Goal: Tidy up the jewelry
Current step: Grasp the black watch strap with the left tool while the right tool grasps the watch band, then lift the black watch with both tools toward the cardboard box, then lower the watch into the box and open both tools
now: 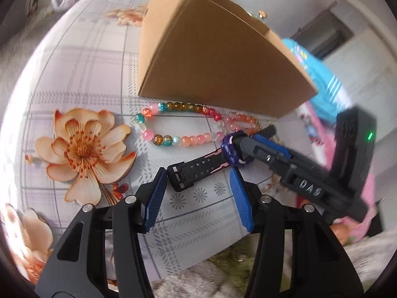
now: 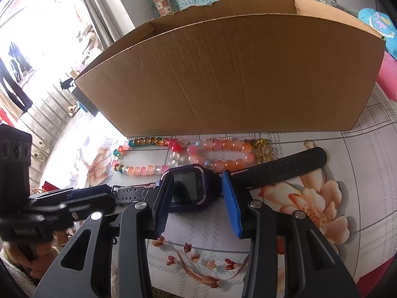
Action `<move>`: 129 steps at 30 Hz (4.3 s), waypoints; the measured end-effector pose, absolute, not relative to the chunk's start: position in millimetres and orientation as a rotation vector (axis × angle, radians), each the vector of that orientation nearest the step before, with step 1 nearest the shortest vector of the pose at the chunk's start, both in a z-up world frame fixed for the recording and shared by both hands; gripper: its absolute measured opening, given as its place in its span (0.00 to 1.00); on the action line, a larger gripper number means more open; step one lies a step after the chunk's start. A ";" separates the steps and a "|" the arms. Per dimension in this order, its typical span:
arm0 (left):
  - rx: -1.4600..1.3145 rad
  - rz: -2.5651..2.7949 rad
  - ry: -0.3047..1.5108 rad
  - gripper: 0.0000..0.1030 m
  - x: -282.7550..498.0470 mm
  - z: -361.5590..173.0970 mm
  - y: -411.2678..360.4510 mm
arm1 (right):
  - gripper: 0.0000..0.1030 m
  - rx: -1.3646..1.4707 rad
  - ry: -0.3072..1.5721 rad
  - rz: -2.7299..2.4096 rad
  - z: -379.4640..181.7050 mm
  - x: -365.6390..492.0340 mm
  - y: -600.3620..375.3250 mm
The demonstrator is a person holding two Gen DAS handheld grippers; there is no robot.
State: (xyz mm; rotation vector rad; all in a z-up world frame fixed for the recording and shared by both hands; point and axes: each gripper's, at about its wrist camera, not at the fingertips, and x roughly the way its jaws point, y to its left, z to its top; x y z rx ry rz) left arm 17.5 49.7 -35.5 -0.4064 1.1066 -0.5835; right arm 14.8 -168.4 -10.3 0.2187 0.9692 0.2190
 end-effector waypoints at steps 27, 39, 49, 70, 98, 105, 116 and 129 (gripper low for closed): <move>-0.208 -0.420 1.132 0.08 36.5 -37.2 -5.1 | 0.38 0.221 0.944 0.215 -9.7 13.2 -165.7; -0.047 -0.359 1.114 0.09 37.9 -27.3 -40.9 | 0.48 0.347 0.903 0.201 -0.9 -7.0 -222.2; -0.038 -0.375 1.104 0.10 37.9 -28.4 -32.5 | 0.56 0.351 0.899 0.069 -1.8 8.7 -273.2; -0.033 -0.399 1.074 0.10 42.5 -29.3 -30.0 | 0.38 0.538 0.952 0.261 -8.3 17.3 -272.8; -0.159 -0.595 0.915 0.04 6.5 41.8 -2.4 | 0.04 0.478 0.755 0.257 65.4 -34.6 -269.3; -0.131 -0.691 0.737 0.04 32.8 119.7 -8.2 | 0.04 0.393 0.606 0.328 137.8 -7.4 -274.0; 0.086 -0.533 0.913 0.04 200.1 117.0 -80.7 | 0.04 0.307 0.874 0.321 122.4 190.5 -276.2; 0.187 -0.378 1.101 0.18 267.4 54.4 -102.1 | 0.11 0.252 1.063 0.150 61.1 263.2 -289.5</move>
